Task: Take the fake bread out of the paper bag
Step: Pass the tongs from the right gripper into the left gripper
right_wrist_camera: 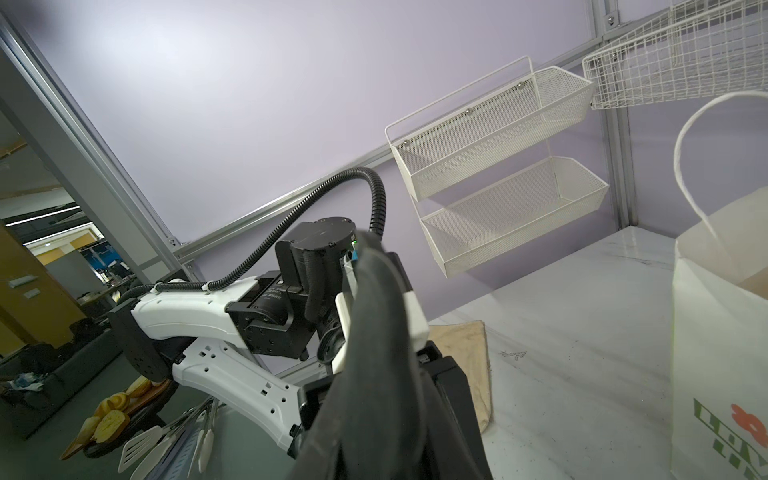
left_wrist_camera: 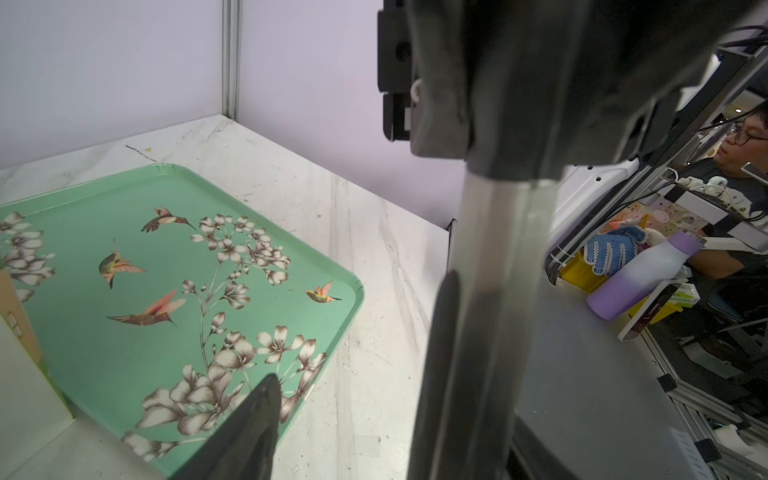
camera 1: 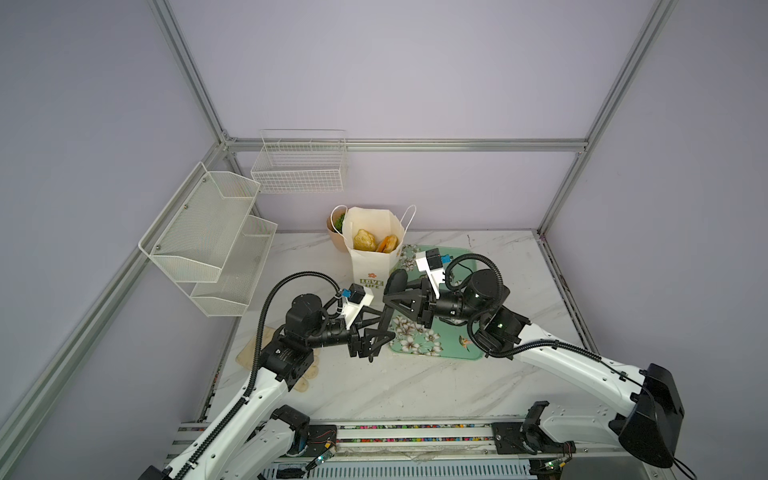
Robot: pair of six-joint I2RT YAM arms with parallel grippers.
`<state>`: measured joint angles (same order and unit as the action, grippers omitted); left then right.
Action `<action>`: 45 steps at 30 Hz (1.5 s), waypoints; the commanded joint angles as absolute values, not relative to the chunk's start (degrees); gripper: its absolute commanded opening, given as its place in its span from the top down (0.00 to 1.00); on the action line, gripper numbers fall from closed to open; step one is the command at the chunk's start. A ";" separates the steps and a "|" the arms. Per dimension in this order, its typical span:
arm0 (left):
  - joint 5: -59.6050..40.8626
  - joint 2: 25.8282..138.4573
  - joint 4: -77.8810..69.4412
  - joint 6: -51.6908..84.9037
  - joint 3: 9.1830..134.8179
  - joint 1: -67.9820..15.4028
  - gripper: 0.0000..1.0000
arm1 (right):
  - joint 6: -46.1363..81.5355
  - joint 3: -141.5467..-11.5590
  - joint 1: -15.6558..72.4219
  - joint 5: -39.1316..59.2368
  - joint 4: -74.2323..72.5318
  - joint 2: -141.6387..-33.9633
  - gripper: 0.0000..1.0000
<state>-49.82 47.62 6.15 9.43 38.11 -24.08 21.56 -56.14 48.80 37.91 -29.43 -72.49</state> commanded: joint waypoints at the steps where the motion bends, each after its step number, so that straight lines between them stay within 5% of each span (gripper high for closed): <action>1: -51.68 47.56 1.68 9.15 35.60 -23.99 0.34 | 21.97 -58.36 48.40 38.76 -33.40 -72.69 0.98; 23: -52.81 48.11 0.12 9.57 34.03 -23.99 0.49 | 22.57 -58.34 46.76 39.17 -33.40 -73.08 0.98; 33: -52.87 48.78 1.40 9.15 34.72 -23.99 0.85 | 22.99 -58.27 46.76 39.35 -34.13 -73.55 0.97; 36: -50.97 47.63 2.44 8.82 34.96 -23.99 0.95 | 23.50 -58.03 46.68 37.72 -34.05 -73.34 0.84; 41: -41.09 42.90 8.05 7.32 36.44 -23.99 1.00 | 24.39 -59.14 46.67 27.99 -27.78 -72.52 0.43; 45: -29.69 38.52 14.39 6.91 37.72 -23.91 1.00 | 24.39 -62.37 46.67 14.47 -14.78 -72.30 0.34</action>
<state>-40.03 41.67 10.33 9.15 36.62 -24.08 23.88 -59.29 46.87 26.44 -23.64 -73.78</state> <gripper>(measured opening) 0.230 0.654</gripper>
